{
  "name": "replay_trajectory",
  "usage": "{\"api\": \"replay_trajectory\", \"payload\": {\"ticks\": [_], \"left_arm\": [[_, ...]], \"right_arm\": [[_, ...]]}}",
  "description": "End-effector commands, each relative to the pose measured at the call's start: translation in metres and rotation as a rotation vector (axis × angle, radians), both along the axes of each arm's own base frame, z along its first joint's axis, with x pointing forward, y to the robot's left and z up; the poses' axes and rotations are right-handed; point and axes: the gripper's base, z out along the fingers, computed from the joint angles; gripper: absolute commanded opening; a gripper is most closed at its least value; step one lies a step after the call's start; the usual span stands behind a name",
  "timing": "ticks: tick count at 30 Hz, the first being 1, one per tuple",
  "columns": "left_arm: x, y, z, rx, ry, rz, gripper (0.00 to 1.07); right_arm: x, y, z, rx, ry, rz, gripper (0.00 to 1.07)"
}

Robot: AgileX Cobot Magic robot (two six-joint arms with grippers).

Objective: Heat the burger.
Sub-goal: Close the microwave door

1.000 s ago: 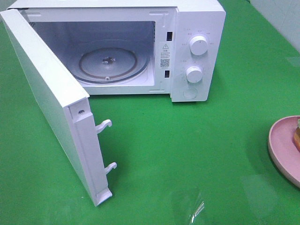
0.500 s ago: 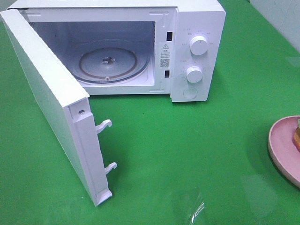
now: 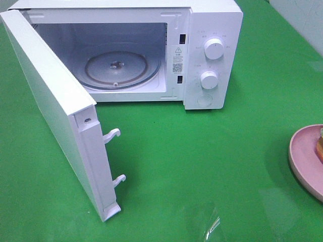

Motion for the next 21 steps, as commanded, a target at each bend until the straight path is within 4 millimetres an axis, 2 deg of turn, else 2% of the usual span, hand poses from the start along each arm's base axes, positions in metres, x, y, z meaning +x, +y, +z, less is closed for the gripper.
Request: {"api": "replay_trajectory", "payload": {"ticks": [1, 2, 3, 4, 5, 6, 7, 8, 9, 10, 11, 12, 13, 14, 15, 16, 21], "left_arm": [[0.004, 0.001, 0.009, 0.001, -0.066, 0.008, 0.91], [0.008, 0.001, 0.010, 0.003, -0.063, 0.012, 0.90], [0.017, 0.003, 0.013, 0.008, -0.052, 0.020, 0.83], [0.017, 0.003, 0.013, 0.008, -0.052, 0.020, 0.83], [0.025, 0.004, 0.015, 0.013, -0.038, 0.028, 0.73], [0.025, 0.004, 0.015, 0.013, -0.038, 0.028, 0.73], [0.035, 0.005, 0.017, 0.014, -0.032, 0.033, 0.58], [0.035, 0.005, 0.017, 0.014, -0.032, 0.033, 0.58], [0.043, 0.006, 0.019, 0.008, -0.034, 0.038, 0.42], [0.043, 0.006, 0.019, 0.008, -0.034, 0.038, 0.42], [0.050, 0.008, 0.021, 0.016, -0.042, 0.045, 0.28], [0.050, 0.008, 0.021, 0.016, -0.042, 0.045, 0.28], [0.060, 0.009, 0.021, 0.014, -0.057, 0.051, 0.12], [0.064, 0.009, 0.021, 0.012, -0.063, 0.054, 0.05], [0.064, 0.009, 0.021, 0.012, -0.063, 0.054, 0.05], [0.072, 0.010, 0.017, 0.015, -0.072, 0.059, 0.00], [0.090, 0.013, 0.008, 0.033, -0.127, 0.072, 0.00]], "right_arm": [[-0.004, 0.000, 0.000, -0.007, -0.036, -0.003, 0.76], [-0.004, 0.000, 0.000, -0.007, -0.036, -0.003, 0.76], [-0.004, 0.000, 0.000, -0.007, -0.036, -0.003, 0.76], [-0.004, 0.000, 0.000, -0.007, -0.036, -0.003, 0.76], [-0.004, 0.000, 0.000, -0.007, -0.036, -0.003, 0.76], [-0.004, 0.000, 0.000, -0.007, -0.036, -0.003, 0.76], [-0.004, 0.000, 0.000, -0.007, -0.036, -0.003, 0.76], [-0.004, 0.000, 0.000, -0.007, -0.036, -0.003, 0.76], [-0.004, 0.000, 0.000, -0.007, -0.036, -0.003, 0.76], [-0.004, 0.000, 0.000, -0.007, -0.036, -0.003, 0.76], [-0.004, 0.000, 0.000, -0.007, -0.036, -0.003, 0.76], [-0.004, 0.000, 0.000, -0.007, -0.036, -0.003, 0.76], [-0.004, 0.000, 0.000, -0.007, -0.036, -0.003, 0.76], [-0.004, 0.000, 0.000, -0.007, -0.036, -0.003, 0.76], [-0.004, 0.000, 0.000, -0.007, -0.036, -0.003, 0.76], [-0.004, 0.000, 0.000, -0.006, -0.036, -0.003, 0.76], [-0.004, 0.000, 0.000, -0.006, -0.036, -0.003, 0.76]]}}
